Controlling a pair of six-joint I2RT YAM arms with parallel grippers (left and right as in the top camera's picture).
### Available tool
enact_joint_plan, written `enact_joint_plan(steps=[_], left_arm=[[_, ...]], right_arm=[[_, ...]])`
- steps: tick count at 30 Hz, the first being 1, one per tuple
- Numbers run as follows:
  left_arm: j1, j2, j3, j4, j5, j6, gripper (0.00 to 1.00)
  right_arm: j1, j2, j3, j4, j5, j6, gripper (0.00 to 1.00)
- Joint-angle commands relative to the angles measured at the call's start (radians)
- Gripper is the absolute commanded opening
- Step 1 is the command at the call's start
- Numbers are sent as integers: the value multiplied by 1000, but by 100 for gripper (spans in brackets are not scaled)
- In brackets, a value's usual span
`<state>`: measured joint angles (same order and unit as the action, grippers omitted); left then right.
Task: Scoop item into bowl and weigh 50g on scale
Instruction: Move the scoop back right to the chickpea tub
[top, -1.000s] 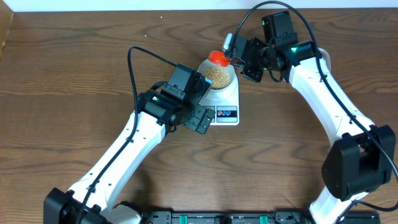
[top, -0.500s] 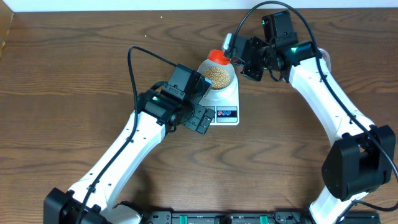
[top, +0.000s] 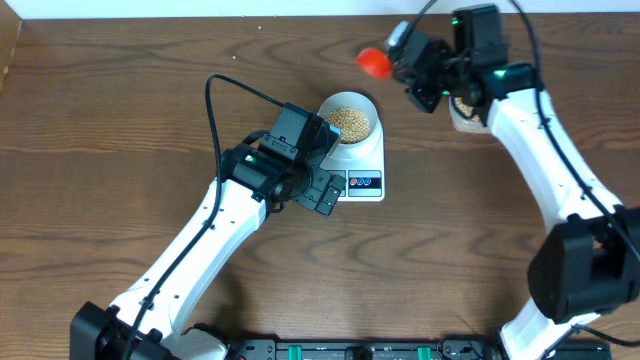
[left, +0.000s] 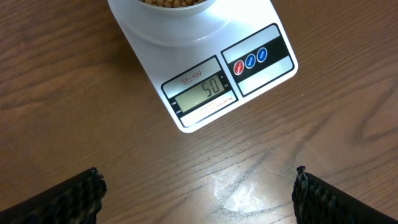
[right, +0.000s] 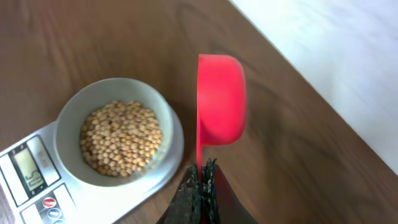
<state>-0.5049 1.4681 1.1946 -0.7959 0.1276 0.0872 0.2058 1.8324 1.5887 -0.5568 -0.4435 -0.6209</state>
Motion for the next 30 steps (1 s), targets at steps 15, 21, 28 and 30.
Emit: enact_joint_plan(steps=[15,21,28,30], left_arm=[[5,-5,3,0,-9,17,98],[5,-5,3,0,-9,17,98],[5,-5,3,0,-9,17,98],[5,-5,3,0,-9,17,98]], right_arm=[[-156,-146,21,-41,206,398,2],[-167,-146,21,-134,399,578,1],[-233,-146,20,-216,412,972,1],[-248,-145,16,-258,414,1073,1]])
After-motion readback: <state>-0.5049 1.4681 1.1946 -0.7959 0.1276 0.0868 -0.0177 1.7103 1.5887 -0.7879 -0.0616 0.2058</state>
